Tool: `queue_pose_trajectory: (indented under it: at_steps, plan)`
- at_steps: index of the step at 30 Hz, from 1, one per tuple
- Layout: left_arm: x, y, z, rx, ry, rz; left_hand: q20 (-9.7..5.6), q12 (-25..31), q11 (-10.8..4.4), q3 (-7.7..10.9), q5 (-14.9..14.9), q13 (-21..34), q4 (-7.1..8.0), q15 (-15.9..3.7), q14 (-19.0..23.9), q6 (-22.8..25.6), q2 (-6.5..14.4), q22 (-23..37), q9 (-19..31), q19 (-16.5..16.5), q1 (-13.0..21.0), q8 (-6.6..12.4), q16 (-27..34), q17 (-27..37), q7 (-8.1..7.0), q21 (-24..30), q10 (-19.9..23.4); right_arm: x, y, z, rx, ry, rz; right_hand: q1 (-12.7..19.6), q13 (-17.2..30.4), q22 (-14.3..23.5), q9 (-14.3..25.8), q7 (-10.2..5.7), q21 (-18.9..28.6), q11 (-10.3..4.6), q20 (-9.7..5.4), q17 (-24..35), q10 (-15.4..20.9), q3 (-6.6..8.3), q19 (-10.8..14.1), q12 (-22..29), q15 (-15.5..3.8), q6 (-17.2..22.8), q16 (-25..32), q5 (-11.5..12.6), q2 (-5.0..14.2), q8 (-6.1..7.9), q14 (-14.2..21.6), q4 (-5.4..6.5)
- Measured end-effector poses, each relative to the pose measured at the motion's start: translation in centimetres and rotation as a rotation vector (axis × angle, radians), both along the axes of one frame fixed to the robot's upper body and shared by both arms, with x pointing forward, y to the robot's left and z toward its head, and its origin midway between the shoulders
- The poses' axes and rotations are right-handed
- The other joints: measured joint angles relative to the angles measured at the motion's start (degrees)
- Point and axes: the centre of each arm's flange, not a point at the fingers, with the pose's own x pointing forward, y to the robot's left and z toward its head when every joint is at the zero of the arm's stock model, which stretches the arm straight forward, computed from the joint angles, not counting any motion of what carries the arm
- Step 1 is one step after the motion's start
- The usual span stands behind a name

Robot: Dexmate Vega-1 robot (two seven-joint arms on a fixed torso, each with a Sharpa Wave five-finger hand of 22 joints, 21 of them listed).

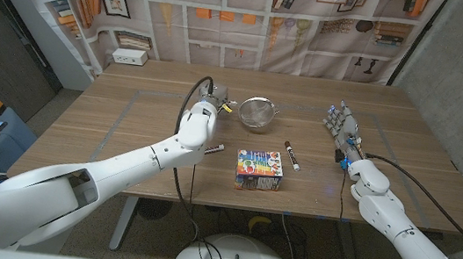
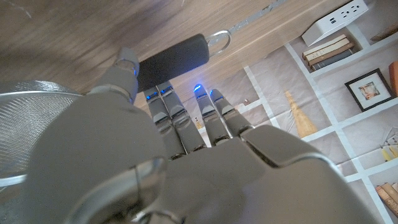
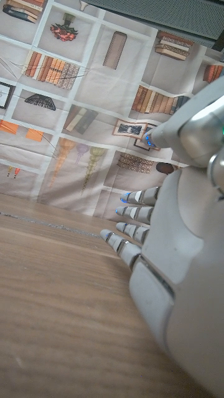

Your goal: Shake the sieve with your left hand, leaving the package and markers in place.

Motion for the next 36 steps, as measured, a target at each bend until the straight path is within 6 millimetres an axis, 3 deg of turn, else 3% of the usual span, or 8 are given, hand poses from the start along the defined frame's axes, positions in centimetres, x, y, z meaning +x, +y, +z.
queue_pose_trajectory:
  at_steps: [33, 36]
  plan:
    - [1.3, 1.5, -3.1, -0.045, -0.02, -0.016, 0.0, 0.12, -0.45, -0.35, -0.05, 0.0, 0.15, -0.22, 0.83, 0.0, 0.24, 0.0, 0.06, 0.0, -0.22, -1.09, 0.0, 0.13, 0.0, 0.0, -1.16, -0.1, 0.3, 0.1, 0.002, 0.004, -0.005, 0.01, 0.0, 0.0, 0.0, 0.0, 0.0, 0.21, 0.0, 0.01, 0.21, 0.16, 0.0, 0.0, 0.0, 0.0, 0.0, 0.0, 0.0, 0.0, 0.0, -0.16]
    - [1.3, 1.7, -3.2, -0.049, -0.02, -0.014, 0.12, -0.15, -0.46, -0.73, -0.1, -0.1, 0.24, -0.22, 0.82, -0.02, 1.44, 0.0, 0.0, -0.13, 0.99, -1.44, 0.0, 0.13, 0.02, 0.0, -2.19, -0.1, 0.3, 0.1, 0.0, 0.004, -0.005, 0.01, 0.0, 0.0, 0.0, 0.0, 0.0, 0.21, 0.0, 0.01, 0.21, 0.16, 0.0, 0.0, 0.01, 0.0, 0.0, 0.0, 0.0, 0.0, 0.0, -0.16]
